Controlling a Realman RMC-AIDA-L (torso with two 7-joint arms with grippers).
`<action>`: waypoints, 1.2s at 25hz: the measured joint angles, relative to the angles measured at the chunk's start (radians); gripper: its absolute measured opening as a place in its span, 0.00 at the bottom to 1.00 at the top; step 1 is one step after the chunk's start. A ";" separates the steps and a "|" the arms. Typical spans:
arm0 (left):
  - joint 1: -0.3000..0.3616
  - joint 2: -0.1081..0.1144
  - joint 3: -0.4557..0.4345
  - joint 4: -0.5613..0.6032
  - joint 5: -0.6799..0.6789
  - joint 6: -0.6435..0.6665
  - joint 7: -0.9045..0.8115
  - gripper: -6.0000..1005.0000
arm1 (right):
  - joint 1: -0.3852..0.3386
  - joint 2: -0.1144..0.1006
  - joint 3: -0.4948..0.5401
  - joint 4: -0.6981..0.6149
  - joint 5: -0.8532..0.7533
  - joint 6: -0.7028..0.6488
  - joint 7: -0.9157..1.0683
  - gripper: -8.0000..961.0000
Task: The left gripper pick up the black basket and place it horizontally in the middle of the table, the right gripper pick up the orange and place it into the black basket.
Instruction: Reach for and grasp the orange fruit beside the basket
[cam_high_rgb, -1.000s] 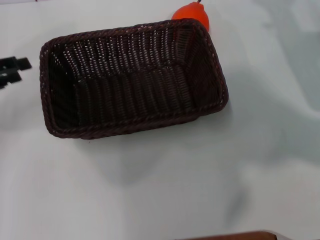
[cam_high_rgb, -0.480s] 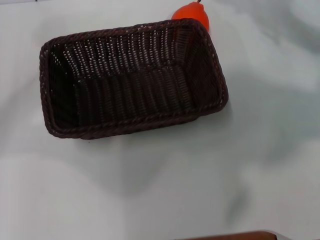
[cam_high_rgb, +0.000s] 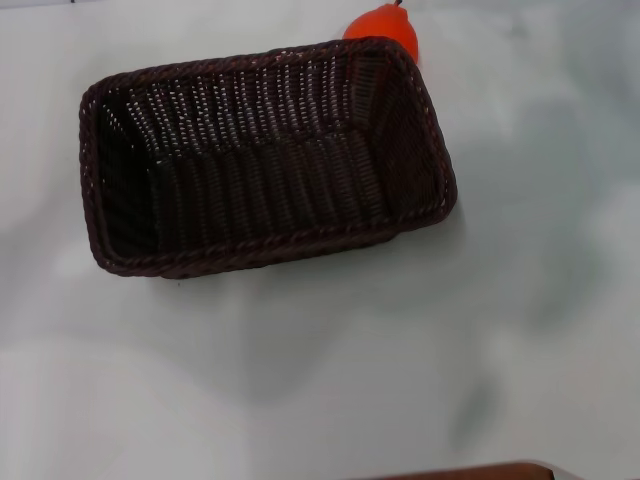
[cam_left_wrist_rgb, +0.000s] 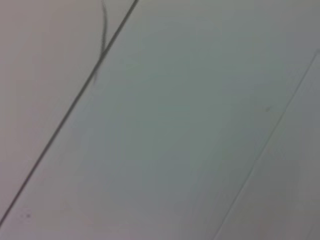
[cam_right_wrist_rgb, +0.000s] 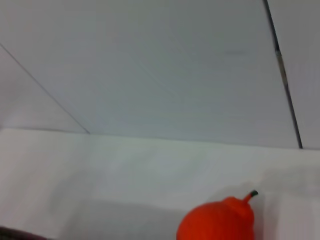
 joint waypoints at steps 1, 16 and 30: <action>0.001 0.000 -0.001 0.007 -0.003 -0.007 0.004 0.86 | 0.016 0.009 0.004 -0.007 -0.033 -0.002 0.010 0.96; 0.034 0.001 -0.004 0.052 -0.031 -0.109 0.098 0.90 | 0.148 0.089 -0.005 -0.235 -0.119 -0.249 0.055 0.96; 0.028 0.001 0.000 0.041 -0.059 -0.152 0.102 0.90 | 0.158 0.148 -0.043 -0.278 -0.120 -0.373 0.057 0.95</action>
